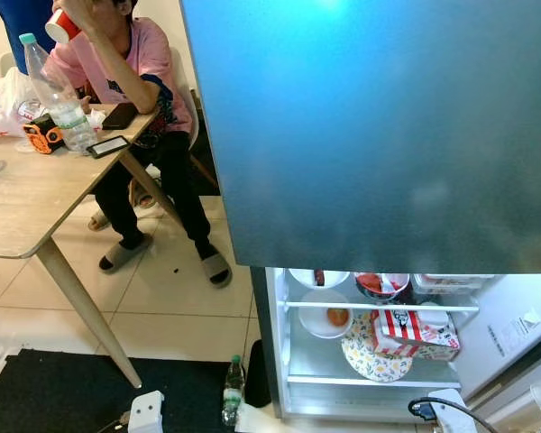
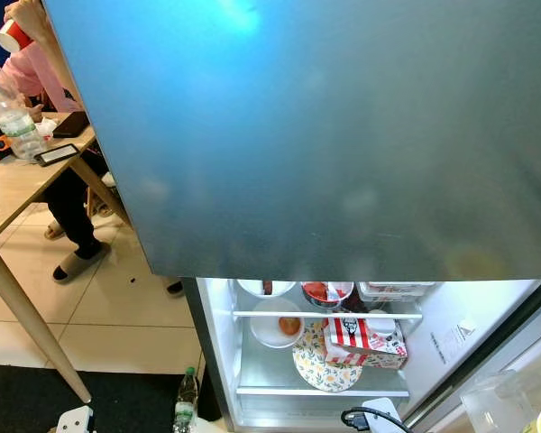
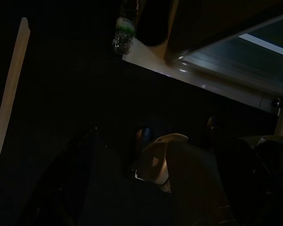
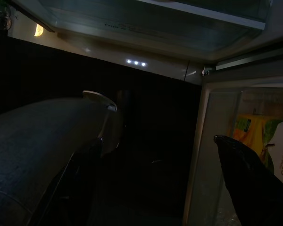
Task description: Restocking fridge
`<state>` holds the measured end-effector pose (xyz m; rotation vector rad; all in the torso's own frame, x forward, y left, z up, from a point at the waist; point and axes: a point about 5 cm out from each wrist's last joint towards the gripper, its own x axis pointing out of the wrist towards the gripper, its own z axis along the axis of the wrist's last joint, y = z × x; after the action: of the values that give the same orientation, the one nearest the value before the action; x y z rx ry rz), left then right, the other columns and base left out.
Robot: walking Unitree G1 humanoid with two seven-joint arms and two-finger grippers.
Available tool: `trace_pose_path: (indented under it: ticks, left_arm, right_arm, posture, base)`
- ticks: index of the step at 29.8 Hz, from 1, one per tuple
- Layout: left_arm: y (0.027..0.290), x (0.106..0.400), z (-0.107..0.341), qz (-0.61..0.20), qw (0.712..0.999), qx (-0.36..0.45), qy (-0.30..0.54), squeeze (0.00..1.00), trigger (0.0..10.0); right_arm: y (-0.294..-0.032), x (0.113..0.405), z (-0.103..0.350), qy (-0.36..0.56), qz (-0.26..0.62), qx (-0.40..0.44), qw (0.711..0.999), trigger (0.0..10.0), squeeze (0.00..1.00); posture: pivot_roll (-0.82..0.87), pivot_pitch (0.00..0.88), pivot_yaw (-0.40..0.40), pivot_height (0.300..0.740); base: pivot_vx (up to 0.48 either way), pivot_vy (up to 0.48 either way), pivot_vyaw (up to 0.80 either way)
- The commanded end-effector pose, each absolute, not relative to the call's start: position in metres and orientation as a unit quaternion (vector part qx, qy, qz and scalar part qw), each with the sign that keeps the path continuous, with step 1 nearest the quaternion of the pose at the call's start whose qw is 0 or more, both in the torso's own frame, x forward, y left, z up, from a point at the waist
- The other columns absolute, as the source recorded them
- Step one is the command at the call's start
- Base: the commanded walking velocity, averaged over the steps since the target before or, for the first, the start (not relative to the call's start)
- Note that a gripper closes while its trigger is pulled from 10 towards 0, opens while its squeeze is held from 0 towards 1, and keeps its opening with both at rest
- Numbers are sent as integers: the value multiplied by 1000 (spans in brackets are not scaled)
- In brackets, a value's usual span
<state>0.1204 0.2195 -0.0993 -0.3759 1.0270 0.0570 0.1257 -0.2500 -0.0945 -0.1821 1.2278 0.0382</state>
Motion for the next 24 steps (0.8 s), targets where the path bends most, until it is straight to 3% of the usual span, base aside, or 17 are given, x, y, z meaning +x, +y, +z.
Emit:
trace_pose_path:
  ticks: [1,14,24]
  left_arm:
    - [222,114,-101,36,848,-177,498,0,10000]
    - [235,104,-101,73,845,-184,497,0,10000]
    - [234,109,-99,61,849,-187,491,0,10000]
  right_arm:
    - [-251,126,-94,574,18,-86,814,10000,0]
    - [-251,117,-97,582,13,-82,809,10000,0]
    - [-251,115,-97,584,14,-82,808,10000,0]
  posture:
    - [-48,0,21,740]
    - [-52,0,35,740]
    - [-55,0,33,740]
  base:
    - [0,0,0]
    - [0,0,0]
    - [-292,0,0]
